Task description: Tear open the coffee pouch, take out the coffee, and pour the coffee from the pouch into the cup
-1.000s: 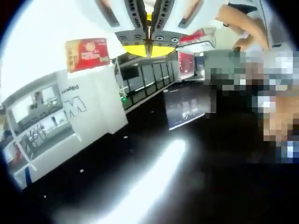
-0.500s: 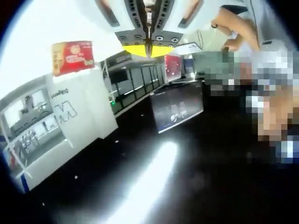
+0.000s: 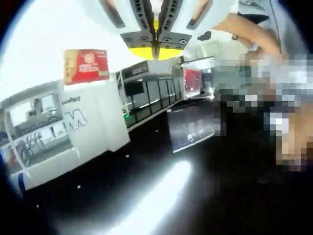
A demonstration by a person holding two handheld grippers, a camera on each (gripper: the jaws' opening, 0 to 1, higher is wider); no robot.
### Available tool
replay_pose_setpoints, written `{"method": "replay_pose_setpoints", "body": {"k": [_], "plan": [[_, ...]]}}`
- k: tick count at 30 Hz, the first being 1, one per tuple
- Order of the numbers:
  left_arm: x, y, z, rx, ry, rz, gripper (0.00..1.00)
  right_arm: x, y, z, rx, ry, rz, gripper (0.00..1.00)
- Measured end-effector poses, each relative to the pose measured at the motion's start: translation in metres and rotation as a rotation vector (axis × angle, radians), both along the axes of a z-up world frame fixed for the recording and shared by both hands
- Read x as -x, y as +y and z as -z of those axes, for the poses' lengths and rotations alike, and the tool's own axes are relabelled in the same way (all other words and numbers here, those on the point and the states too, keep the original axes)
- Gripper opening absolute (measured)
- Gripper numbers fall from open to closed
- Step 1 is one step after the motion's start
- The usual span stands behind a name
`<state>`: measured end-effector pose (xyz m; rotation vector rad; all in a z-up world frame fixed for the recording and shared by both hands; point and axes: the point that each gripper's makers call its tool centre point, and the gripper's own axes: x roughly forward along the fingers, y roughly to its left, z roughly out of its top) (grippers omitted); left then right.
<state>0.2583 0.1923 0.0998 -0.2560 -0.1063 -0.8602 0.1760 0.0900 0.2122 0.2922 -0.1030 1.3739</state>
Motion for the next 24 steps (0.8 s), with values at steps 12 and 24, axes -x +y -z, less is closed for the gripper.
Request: {"method": "replay_pose_setpoints", "body": {"k": [12, 24], "plan": [[-0.002, -0.002, 0.001, -0.003, 0.001, 0.000, 0.40, -0.012, -0.017, -0.008, 0.045, -0.067, 0.096, 0.01], [0.023, -0.014, 0.001, -0.003, 0.001, -0.004, 0.40, -0.025, -0.021, 0.006, 0.040, 0.012, 0.091, 0.01]]}}
